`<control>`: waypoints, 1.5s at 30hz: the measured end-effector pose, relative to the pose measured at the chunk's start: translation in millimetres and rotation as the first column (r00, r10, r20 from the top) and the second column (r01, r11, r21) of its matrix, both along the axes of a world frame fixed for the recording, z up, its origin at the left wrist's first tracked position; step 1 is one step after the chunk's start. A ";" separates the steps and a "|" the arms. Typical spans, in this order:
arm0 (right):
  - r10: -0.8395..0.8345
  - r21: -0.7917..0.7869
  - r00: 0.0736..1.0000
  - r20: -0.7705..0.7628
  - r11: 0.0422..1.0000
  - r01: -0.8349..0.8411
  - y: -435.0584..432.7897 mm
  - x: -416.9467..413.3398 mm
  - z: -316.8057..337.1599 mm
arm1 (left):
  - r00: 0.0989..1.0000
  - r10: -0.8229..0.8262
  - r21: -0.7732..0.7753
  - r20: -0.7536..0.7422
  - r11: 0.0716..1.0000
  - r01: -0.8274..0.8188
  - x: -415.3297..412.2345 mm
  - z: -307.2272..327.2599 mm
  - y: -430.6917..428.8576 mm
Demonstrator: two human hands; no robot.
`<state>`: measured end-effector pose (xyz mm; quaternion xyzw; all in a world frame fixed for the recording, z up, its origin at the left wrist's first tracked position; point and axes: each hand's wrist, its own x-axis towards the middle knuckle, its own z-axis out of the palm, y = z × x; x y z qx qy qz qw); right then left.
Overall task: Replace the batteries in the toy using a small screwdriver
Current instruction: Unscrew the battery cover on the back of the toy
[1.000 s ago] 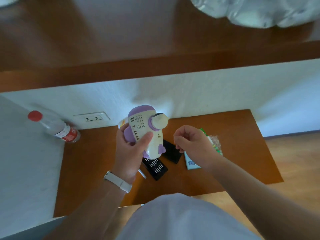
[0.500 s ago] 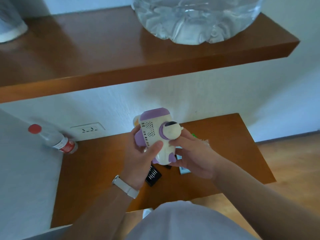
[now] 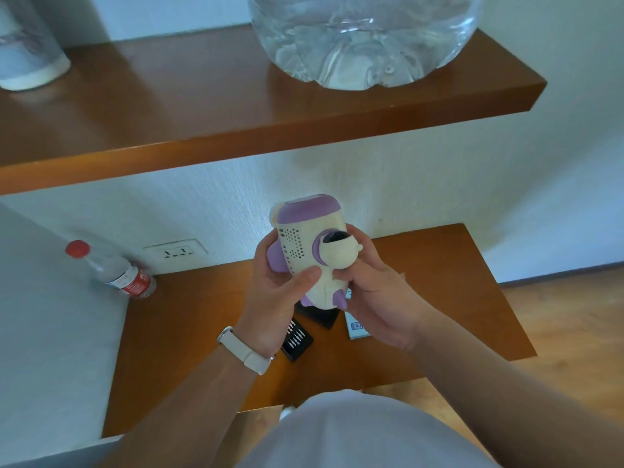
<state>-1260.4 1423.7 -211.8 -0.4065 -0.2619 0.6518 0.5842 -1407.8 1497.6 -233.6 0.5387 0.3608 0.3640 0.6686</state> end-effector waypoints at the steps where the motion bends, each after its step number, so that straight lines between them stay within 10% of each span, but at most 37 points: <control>1: -0.013 0.000 1.000 0.001 1.000 0.013 0.3 -2.1 -1.7 | 1.000 -0.001 -0.003 0.006 1.000 0.001 -0.1 -1.4 -0.3; 35: -0.020 -0.152 0.967 -0.254 0.988 -0.020 27.1 -16.1 -17.6 | 0.998 0.069 0.007 0.008 0.998 -0.069 -10.2 -20.5 2.6; 45: -0.011 -0.046 0.997 0.079 0.999 0.014 18.2 -17.8 -26.1 | 0.997 0.022 0.001 0.074 1.000 -0.022 -14.0 -18.3 4.8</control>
